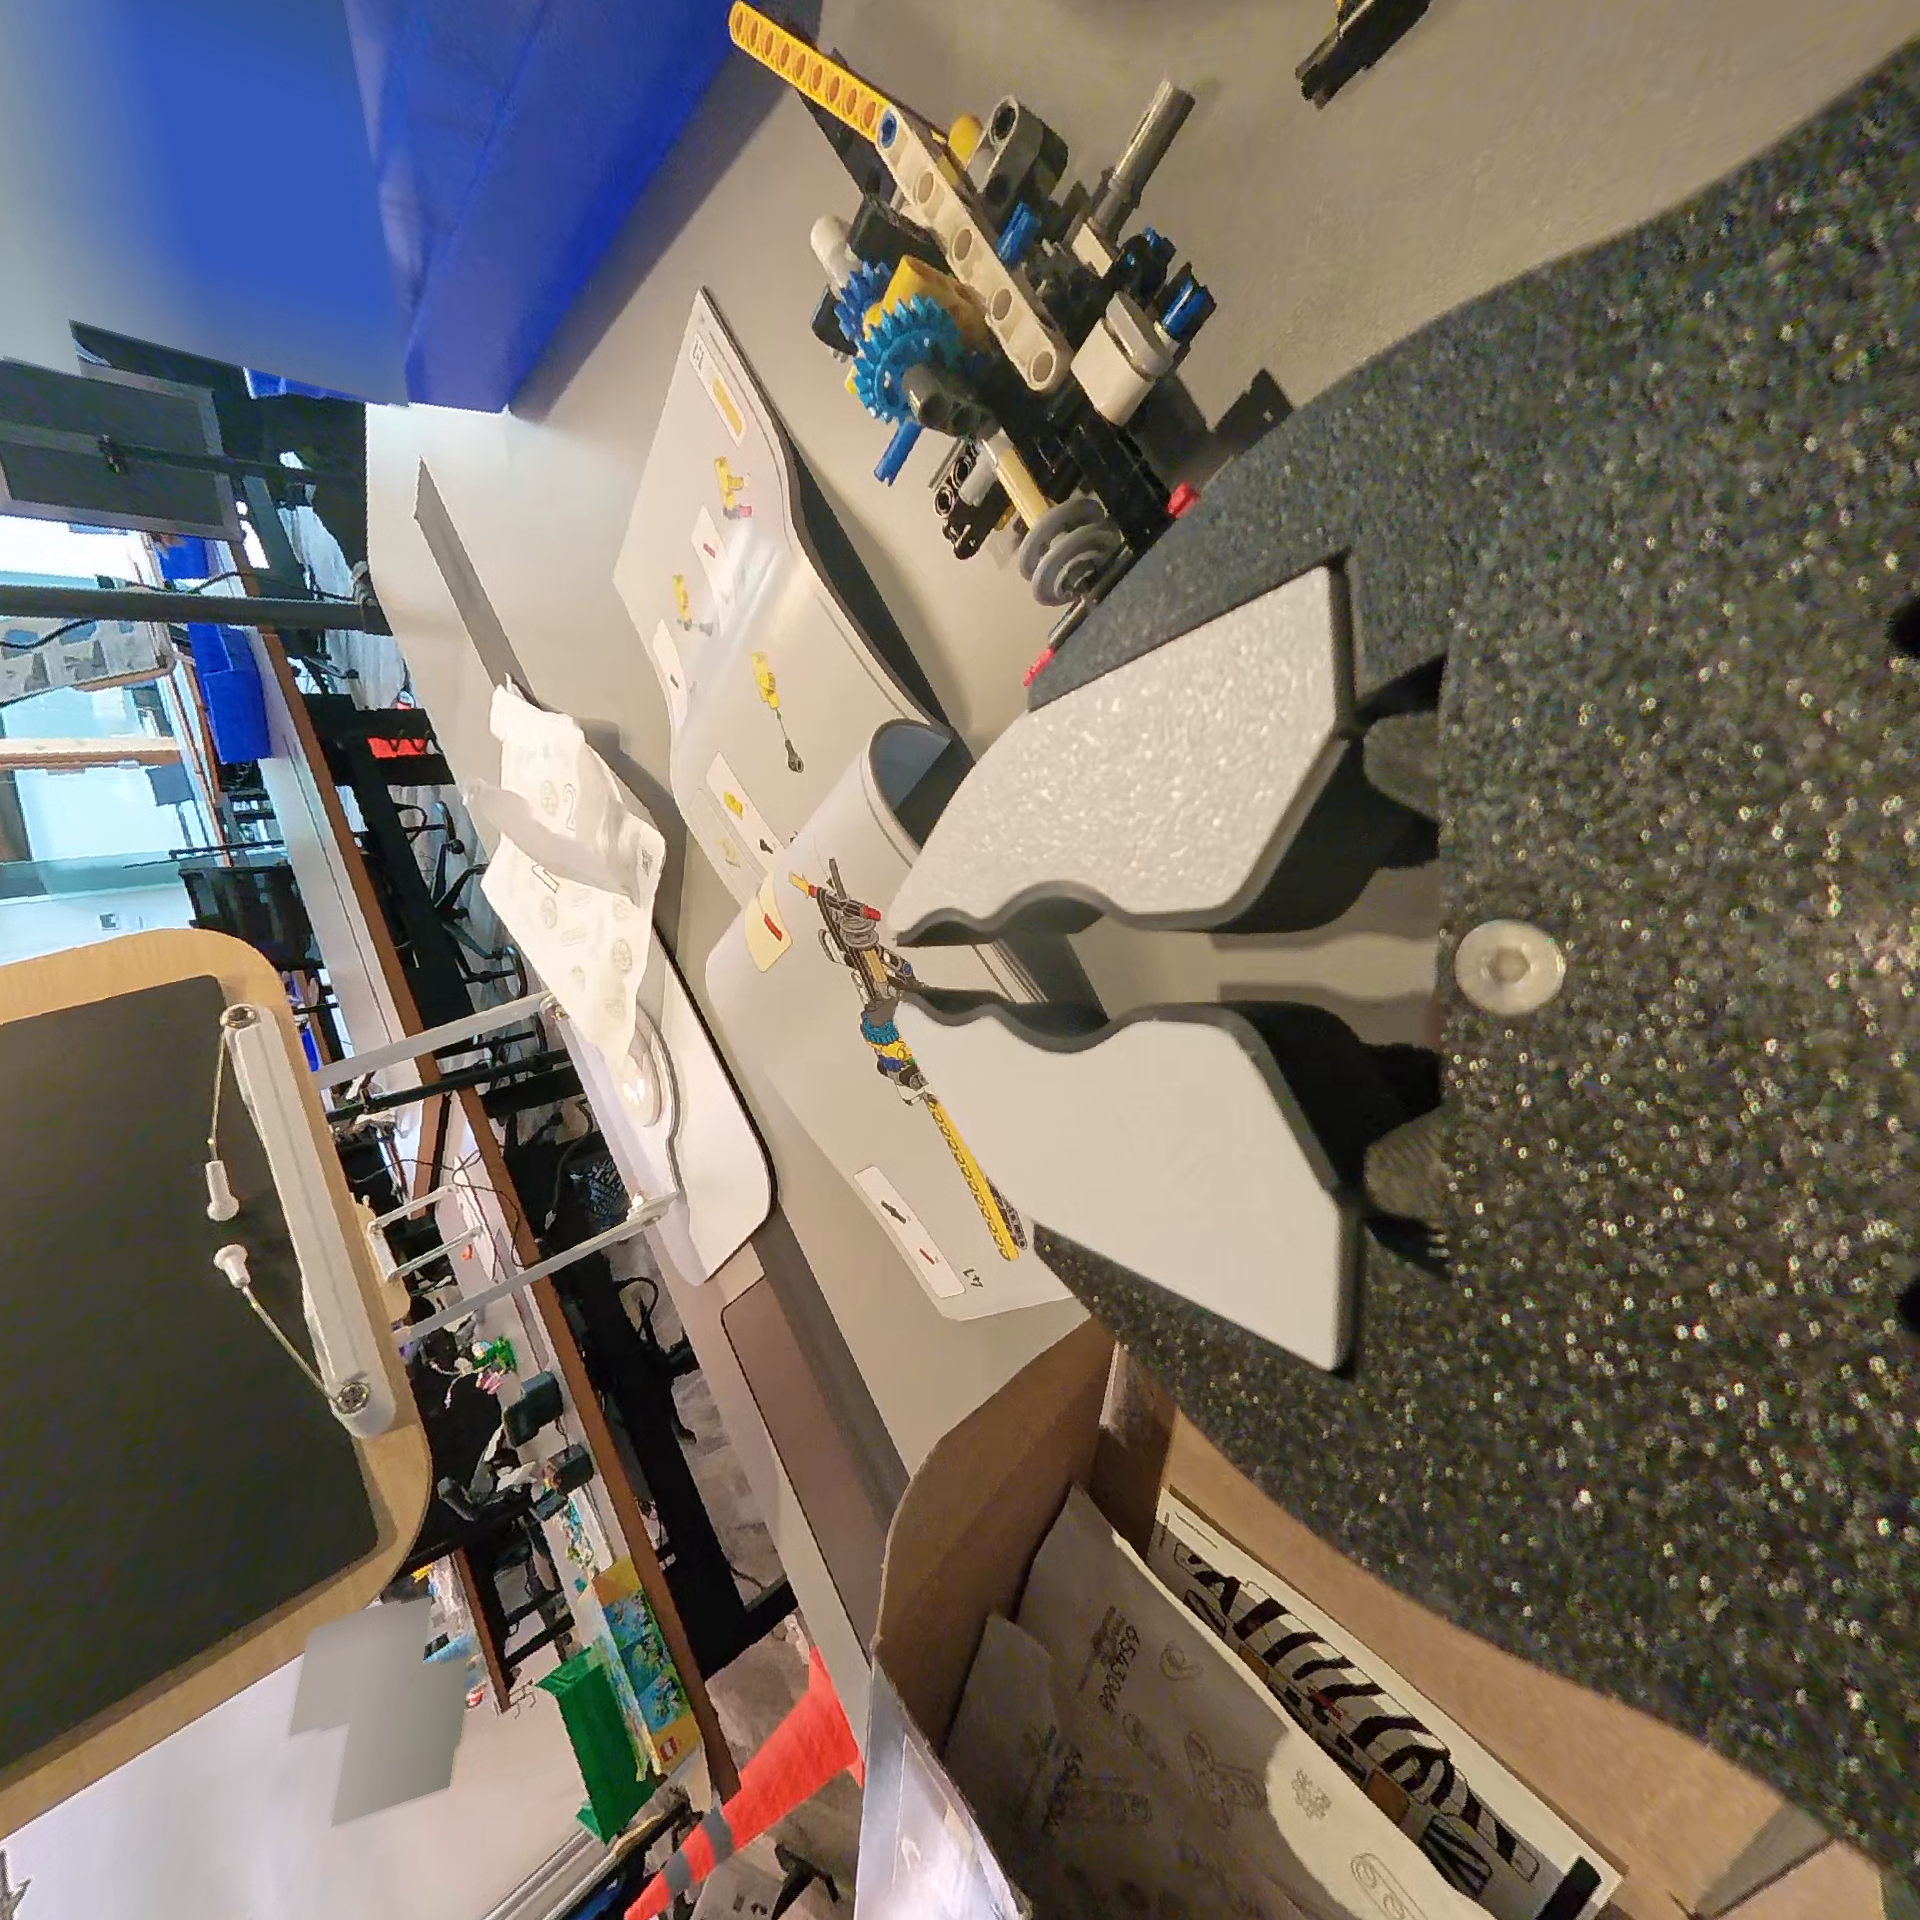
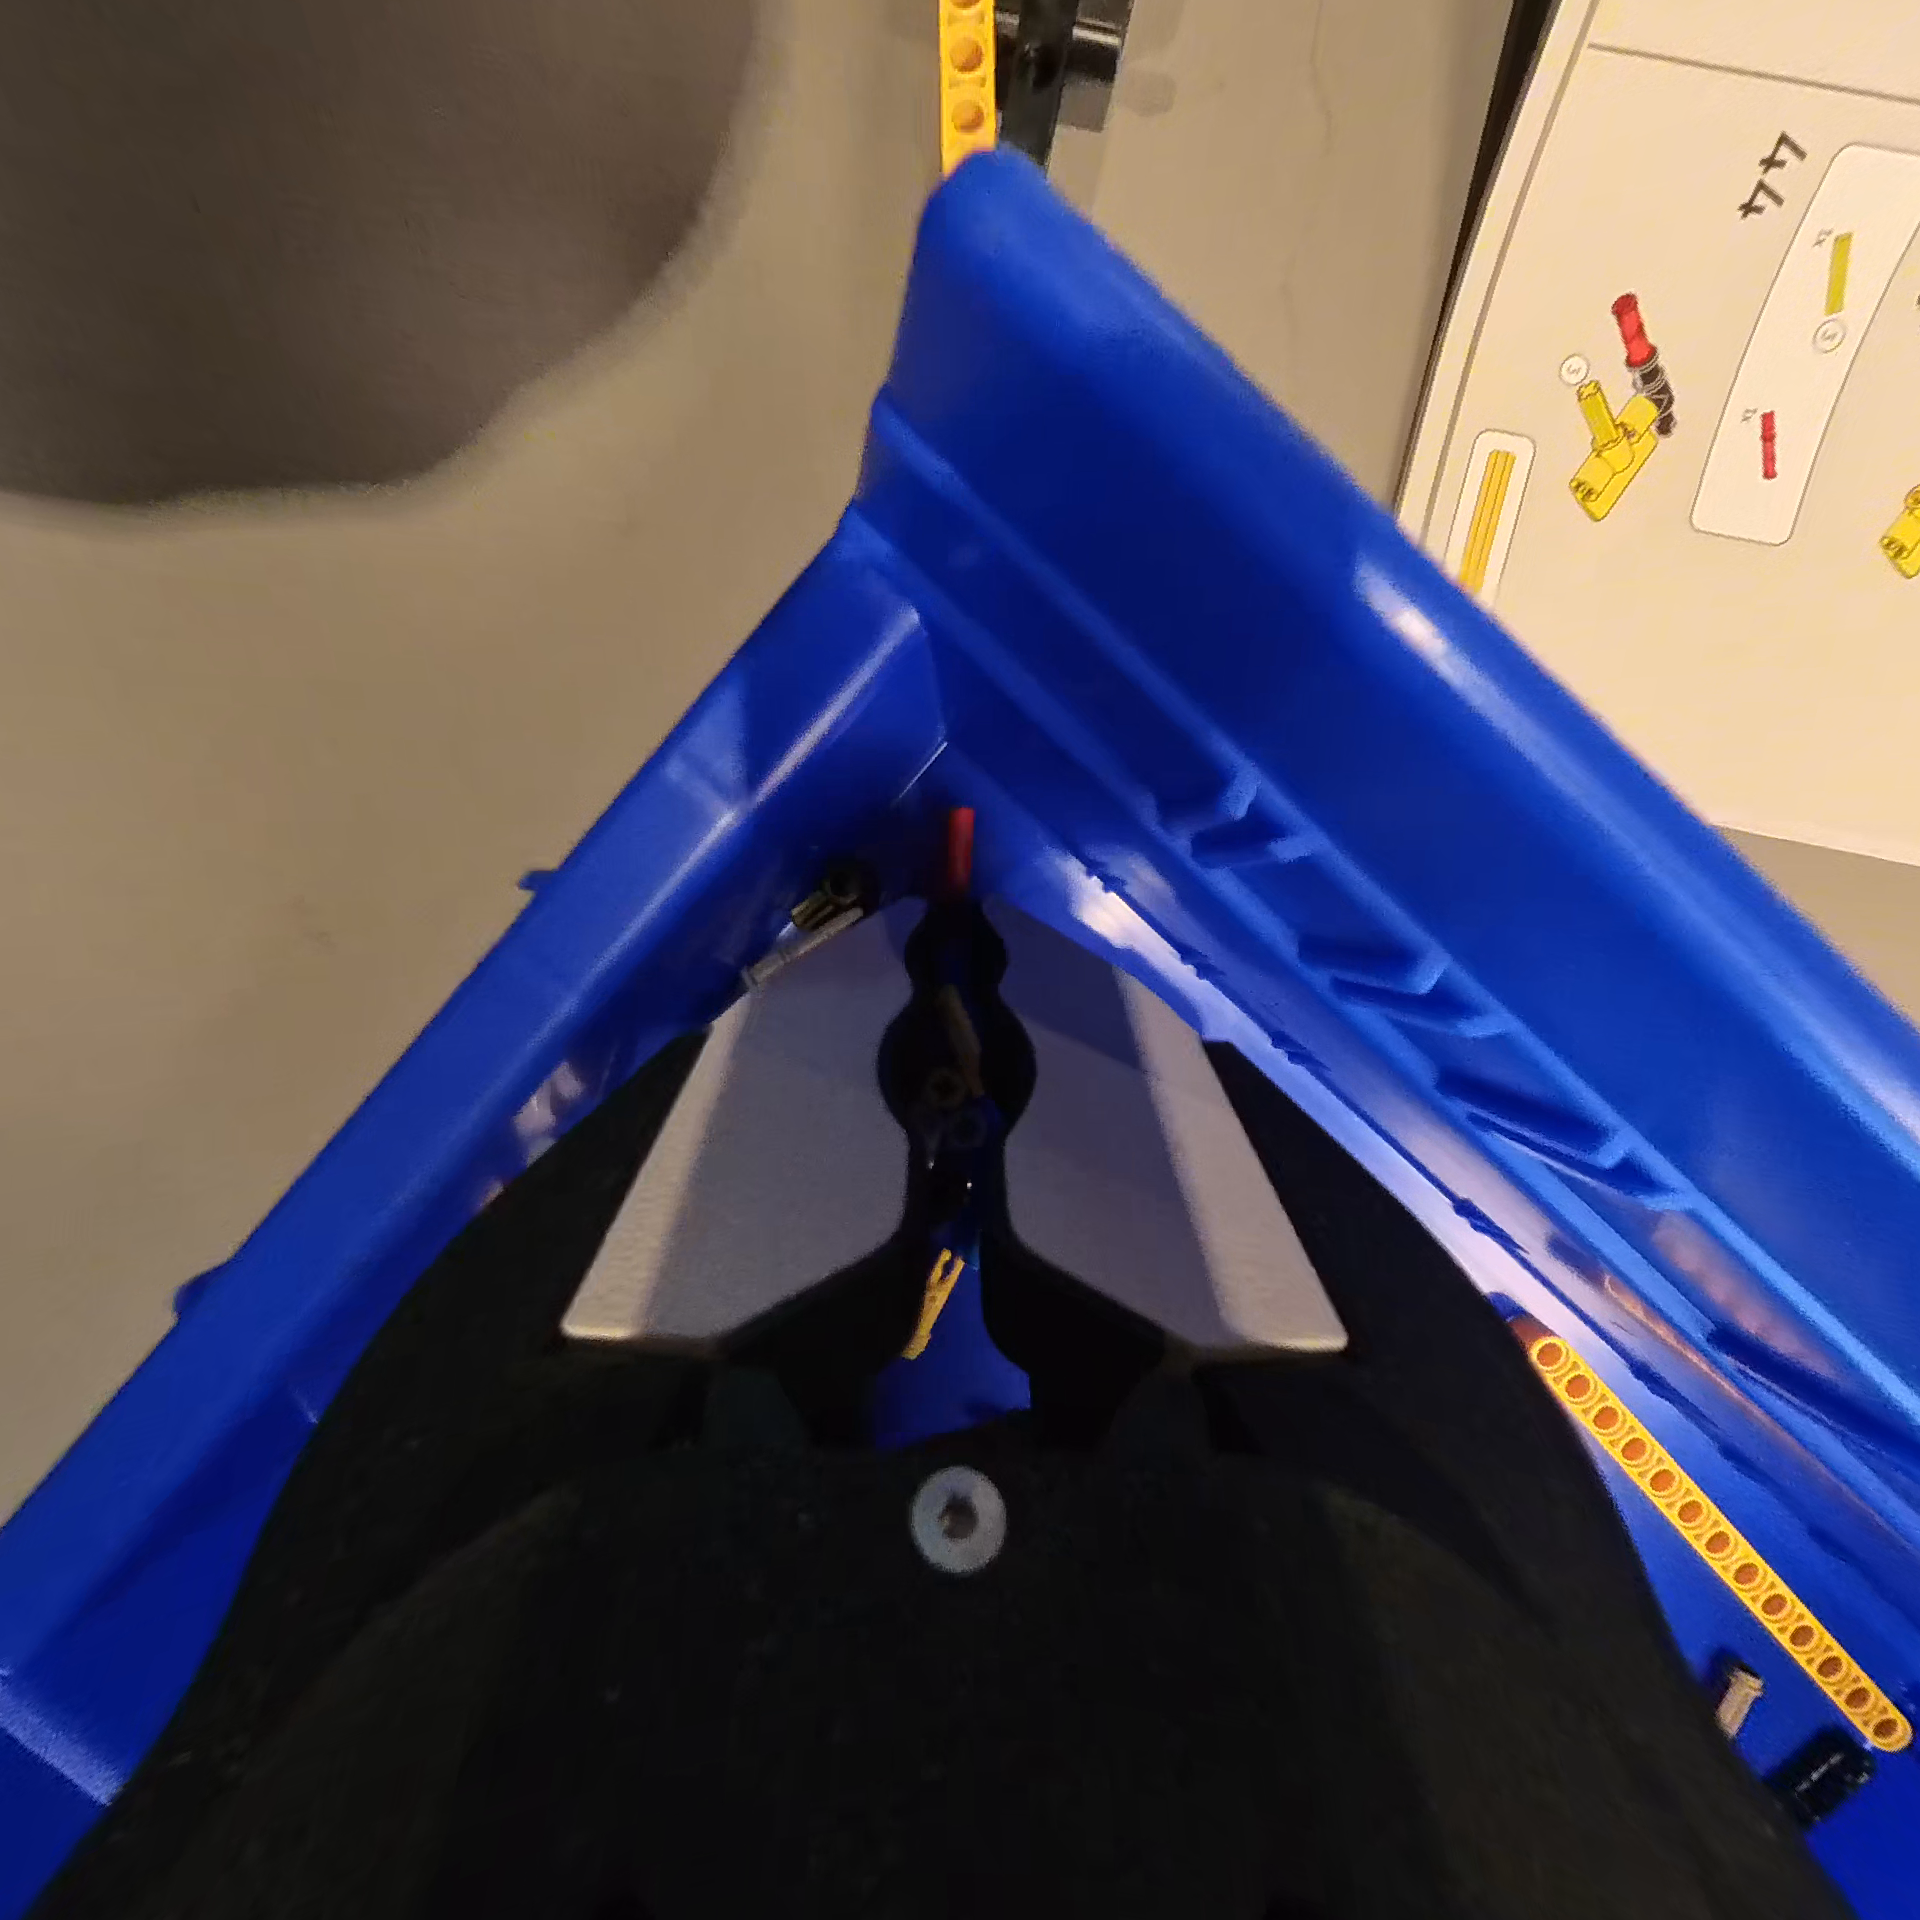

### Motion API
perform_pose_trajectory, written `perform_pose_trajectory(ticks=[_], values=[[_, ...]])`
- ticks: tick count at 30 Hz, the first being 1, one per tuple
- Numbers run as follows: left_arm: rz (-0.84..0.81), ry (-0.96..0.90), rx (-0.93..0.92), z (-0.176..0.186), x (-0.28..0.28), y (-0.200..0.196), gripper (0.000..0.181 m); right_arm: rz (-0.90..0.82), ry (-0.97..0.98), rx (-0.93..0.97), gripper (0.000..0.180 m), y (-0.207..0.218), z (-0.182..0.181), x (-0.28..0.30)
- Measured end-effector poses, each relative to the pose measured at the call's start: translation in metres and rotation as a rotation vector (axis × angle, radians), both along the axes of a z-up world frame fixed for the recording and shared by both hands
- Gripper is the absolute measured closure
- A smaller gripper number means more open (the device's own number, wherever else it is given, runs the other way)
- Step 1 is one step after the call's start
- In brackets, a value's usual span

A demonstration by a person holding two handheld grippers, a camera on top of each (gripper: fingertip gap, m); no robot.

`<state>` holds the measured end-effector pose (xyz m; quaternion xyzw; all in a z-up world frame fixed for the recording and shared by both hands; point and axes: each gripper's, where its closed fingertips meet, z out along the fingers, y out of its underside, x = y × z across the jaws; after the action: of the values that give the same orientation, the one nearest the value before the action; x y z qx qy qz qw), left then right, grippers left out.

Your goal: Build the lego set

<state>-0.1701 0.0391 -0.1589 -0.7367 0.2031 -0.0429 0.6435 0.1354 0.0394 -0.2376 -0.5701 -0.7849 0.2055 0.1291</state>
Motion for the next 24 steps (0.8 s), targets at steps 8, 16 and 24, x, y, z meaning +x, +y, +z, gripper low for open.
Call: perform_pose_trajectory(ticks=[8,16,24], values=[[-0.015,-0.056,0.044,0.013,-0.002,-0.009,0.174,-0.094,0.091,0.026,0.176,-0.001,0.042,0.003],[-0.239,-0.16,0.057,0.038,0.037,-0.068,0.171,-0.127,0.149,-0.039,0.176,-0.054,0.1,-0.003],[-0.565,-0.229,-0.091,0.011,0.108,-0.158,0.166,0.096,0.207,-0.184,0.176,-0.156,0.09,-0.092]])
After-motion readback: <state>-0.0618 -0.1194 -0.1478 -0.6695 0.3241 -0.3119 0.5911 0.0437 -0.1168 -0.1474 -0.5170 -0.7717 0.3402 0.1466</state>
